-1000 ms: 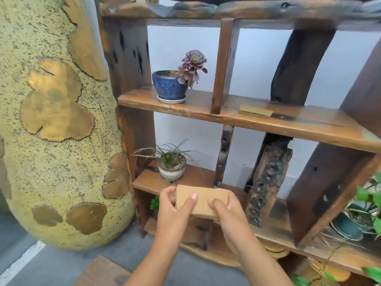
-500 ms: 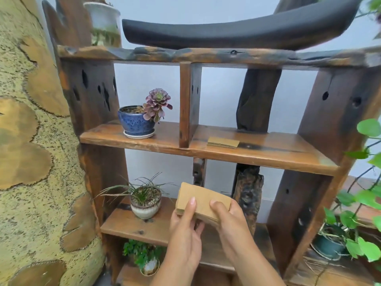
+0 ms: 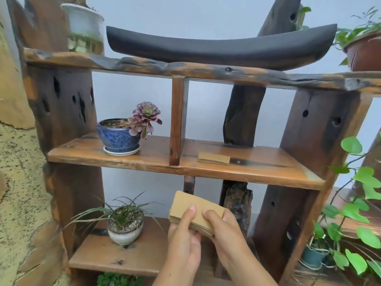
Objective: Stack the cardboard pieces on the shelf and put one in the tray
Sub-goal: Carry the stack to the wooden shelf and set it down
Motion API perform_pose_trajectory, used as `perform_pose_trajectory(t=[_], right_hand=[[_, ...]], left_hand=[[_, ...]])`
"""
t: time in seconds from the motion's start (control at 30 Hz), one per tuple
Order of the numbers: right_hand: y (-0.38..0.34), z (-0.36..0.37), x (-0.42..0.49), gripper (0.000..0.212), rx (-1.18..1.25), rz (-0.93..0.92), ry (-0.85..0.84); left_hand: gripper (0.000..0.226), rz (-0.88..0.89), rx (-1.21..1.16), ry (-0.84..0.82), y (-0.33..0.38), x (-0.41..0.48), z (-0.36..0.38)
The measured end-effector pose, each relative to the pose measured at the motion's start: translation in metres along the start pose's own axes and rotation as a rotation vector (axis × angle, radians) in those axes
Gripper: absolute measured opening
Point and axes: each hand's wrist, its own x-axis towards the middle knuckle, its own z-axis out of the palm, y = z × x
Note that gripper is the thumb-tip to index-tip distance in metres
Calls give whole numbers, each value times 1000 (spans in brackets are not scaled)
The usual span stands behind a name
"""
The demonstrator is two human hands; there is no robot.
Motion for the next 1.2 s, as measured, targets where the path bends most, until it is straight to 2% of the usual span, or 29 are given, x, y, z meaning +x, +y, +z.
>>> perform_pose_trajectory(t=[0.13,0.23,0.37,0.5,0.6,0.7,0.77,0.83,0.9,1.03,1.2], right_hand=[[-9,-3,18,20,-85,-33,6],[-23,-10,32,20,-203,-71,15],[-50,-26,54,25,-323,-87,-38],[-88,-27,86,35,-249,-114,-46],[-124,-23,120,43,-171,-65,-42],[-160,-18,149,27,-128,-8,-87],[-177,-14,168,26,-189,11,-51],[-186,-12,185,37,-268,46,-5],[-190,-11,199,39,-342,113,12],[-189,-13,220,30,-416,262,14],[-176,-13,238,41,-534,347,44]], left_hand=[[52,-45,2,-61,5,15,-3],[48,-34,86,-5,15,36,-4],[39,-21,512,-95,38,64,13],[36,63,857,-183,61,93,62],[41,118,960,-177,76,121,105],[35,115,1045,-164,85,151,141],[36,84,1062,-156,88,170,160],[44,65,1120,-132,87,185,172],[47,82,1176,-108,84,195,180],[38,105,1326,-93,80,208,189],[30,0,1474,-71,72,218,188]])
